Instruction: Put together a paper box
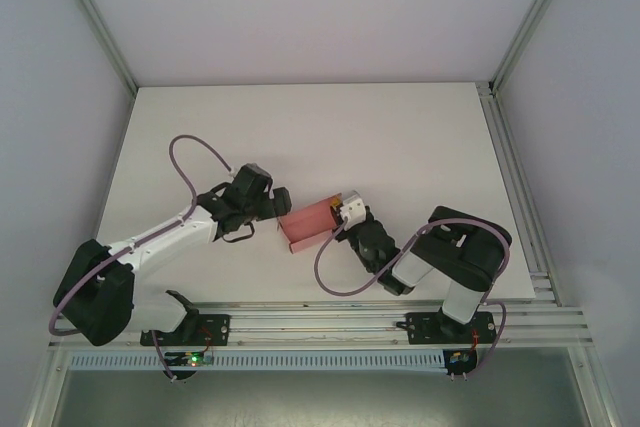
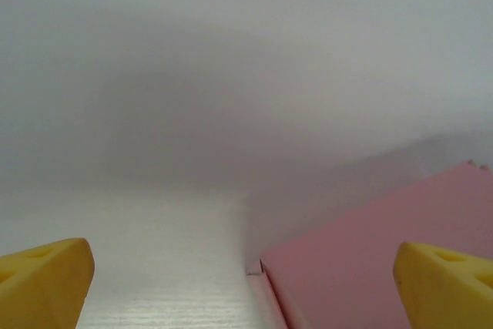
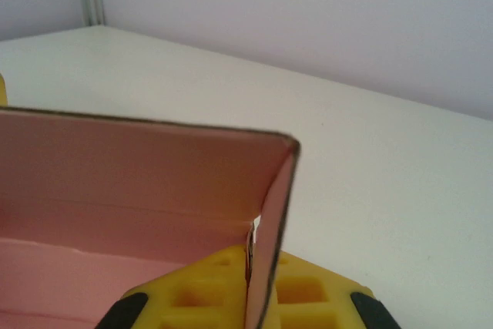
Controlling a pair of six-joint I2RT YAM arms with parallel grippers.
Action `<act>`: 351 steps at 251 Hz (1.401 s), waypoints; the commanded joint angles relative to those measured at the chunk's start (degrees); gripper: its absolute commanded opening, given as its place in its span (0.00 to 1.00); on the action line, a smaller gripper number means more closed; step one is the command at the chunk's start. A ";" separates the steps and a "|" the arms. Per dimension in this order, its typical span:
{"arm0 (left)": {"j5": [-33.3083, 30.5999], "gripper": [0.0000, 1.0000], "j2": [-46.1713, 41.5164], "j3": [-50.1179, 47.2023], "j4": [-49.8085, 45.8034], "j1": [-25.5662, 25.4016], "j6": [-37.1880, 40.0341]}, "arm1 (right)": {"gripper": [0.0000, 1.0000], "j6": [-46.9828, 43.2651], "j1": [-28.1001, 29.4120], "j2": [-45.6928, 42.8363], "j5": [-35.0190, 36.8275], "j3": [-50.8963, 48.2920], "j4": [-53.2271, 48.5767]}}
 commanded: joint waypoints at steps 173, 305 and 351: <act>13.81 0.91 -0.17 -5.88 11.47 -2.03 17.36 | 0.48 7.92 2.38 -27.58 -4.27 -5.88 -34.35; 11.82 0.84 17.09 5.69 4.88 -7.13 27.88 | 0.74 19.59 -1.26 -55.39 -5.27 -1.93 -62.73; 13.11 0.78 24.05 9.63 3.73 -7.47 34.93 | 0.79 21.33 -9.90 -49.82 -11.70 4.04 -71.07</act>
